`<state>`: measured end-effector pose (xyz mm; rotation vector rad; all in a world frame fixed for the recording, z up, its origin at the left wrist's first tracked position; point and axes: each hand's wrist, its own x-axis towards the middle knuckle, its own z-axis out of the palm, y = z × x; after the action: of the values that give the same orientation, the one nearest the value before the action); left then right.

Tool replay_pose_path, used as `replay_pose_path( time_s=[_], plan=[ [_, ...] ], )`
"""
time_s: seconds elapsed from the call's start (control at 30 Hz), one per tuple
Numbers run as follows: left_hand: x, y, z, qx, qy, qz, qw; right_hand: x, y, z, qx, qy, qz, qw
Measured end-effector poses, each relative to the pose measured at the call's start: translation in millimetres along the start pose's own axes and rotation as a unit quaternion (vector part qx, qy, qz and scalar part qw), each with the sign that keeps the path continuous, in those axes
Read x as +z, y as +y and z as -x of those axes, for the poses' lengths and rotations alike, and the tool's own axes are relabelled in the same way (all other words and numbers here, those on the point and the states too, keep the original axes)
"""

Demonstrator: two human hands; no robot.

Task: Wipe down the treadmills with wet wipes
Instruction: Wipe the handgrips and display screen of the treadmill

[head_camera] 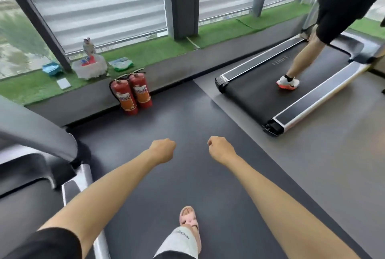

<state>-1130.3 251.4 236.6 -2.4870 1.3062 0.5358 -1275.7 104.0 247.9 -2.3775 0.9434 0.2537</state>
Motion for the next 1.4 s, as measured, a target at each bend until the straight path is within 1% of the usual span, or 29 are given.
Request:
replay_pose_path(
  time_s=[0.1,0.23,0.33,0.4,0.5,0.57,0.63,0.67,0.73,0.83,0.93,1.03,1.2,1.27,1.33,1.4],
  plan=[
    [-18,-31,-55,-0.008,-0.02,0.011,1.0,-16,-15,-70,-0.021,-0.053,0.056,0.997],
    [-62,-81,-115,-0.047,-0.012,0.018,0.999,-58,-59,-157,-0.052,-0.044,0.067,0.995],
    [-92,-114,-158,-0.082,0.006,0.044,0.996,-73,-89,-220,-0.082,-0.052,0.078,0.992],
    [-103,-135,-189,-0.101,0.014,0.072,0.992,-74,-107,-264,-0.1,-0.069,0.085,0.989],
    [-110,-166,-239,-0.127,0.023,0.098,0.987,-76,-133,-331,-0.14,-0.115,0.131,0.975],
    [-116,-189,-270,-0.147,0.025,0.102,0.983,-86,-152,-380,-0.168,-0.122,0.146,0.967],
    [-129,-215,-305,-0.181,0.028,0.106,0.977,-103,-174,-436,-0.191,-0.115,0.132,0.966],
    [-138,-227,-319,-0.199,0.021,0.111,0.973,-112,-185,-462,-0.189,-0.116,0.126,0.967],
    [-153,-250,-342,-0.226,0.015,0.13,0.965,-123,-206,-508,-0.192,-0.128,0.136,0.964],
    [-169,-290,-376,-0.271,0.034,0.168,0.947,-132,-246,-571,-0.209,-0.142,0.154,0.955],
    [-166,-333,-401,-0.301,0.02,0.181,0.936,-117,-295,-619,-0.245,-0.171,0.195,0.934],
    [-150,-388,-426,-0.329,-0.001,0.199,0.923,-85,-349,-663,-0.293,-0.185,0.236,0.908],
    [-124,-515,-487,-0.342,0.016,0.22,0.914,-35,-440,-747,-0.345,-0.167,0.283,0.879],
    [-127,-559,-507,-0.323,0.005,0.212,0.922,-24,-469,-778,-0.336,-0.168,0.293,0.879],
    [-132,-602,-531,-0.285,0.007,0.165,0.944,-16,-495,-812,-0.335,-0.168,0.287,0.882],
    [-142,-641,-555,-0.268,0.009,0.144,0.953,-12,-515,-844,-0.343,-0.159,0.293,0.878]
  ],
)
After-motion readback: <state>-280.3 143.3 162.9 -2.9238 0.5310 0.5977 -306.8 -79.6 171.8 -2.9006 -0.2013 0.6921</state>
